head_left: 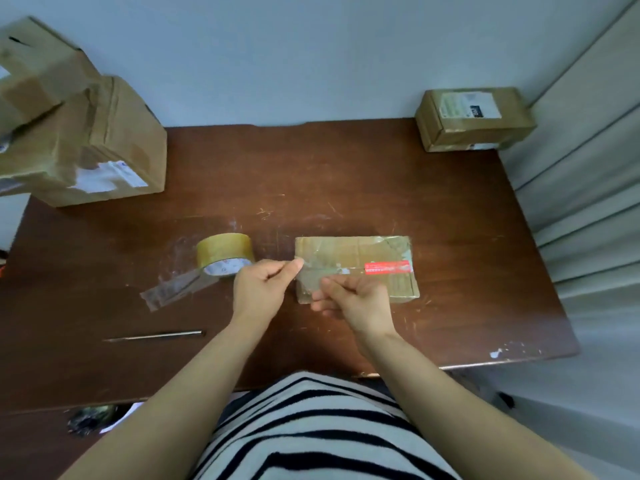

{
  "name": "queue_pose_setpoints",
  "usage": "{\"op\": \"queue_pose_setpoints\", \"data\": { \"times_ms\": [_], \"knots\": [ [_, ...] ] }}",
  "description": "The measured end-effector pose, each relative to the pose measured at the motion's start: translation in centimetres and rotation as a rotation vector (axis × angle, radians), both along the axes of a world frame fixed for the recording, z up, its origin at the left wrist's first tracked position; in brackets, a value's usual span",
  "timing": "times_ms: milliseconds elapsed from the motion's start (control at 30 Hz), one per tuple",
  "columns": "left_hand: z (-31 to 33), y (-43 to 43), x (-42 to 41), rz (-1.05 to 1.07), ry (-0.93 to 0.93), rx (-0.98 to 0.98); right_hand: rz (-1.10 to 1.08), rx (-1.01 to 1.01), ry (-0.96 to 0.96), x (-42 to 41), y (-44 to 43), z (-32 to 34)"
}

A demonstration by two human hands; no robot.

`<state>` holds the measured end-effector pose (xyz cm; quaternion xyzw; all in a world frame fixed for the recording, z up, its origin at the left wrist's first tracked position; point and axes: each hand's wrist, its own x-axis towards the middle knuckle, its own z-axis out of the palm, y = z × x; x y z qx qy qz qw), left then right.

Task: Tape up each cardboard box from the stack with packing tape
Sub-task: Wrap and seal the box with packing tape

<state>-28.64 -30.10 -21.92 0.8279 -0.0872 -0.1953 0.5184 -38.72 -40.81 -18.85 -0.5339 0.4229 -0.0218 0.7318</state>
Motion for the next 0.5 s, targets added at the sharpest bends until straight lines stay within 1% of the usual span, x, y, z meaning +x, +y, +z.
{"op": "queue_pose_setpoints", "data": {
  "times_ms": [67,100,200,367,433,500],
  "knots": [
    [-0.1,-0.9,-0.4,-0.015,0.002,-0.006,-0.031,0.007,-0.008,-0.7,-0.7,-0.1],
    [-0.1,-1.3,-0.4,0.01,0.013,-0.012,-0.054,0.009,-0.012,-1.0,-1.1,-0.1],
    [0.4,-2.3,0.7,0.156,0.041,0.003,-0.173,-0.011,-0.025,-1.8,-3.2,-0.2],
    [0.2,-2.5,1.4,0.157,0.054,0.017,-0.437,-0.022,-0.067,-3.4,-7.3,-0.6],
    [-0.3,-2.5,0.8,0.179,0.104,0.017,-0.478,-0.02,-0.065,-3.4,-8.1,-1.0],
    [-0.8,-2.6,0.2,0.149,0.137,0.053,-0.489,-0.01,-0.052,-3.3,-8.4,-1.4]
  ]
}}
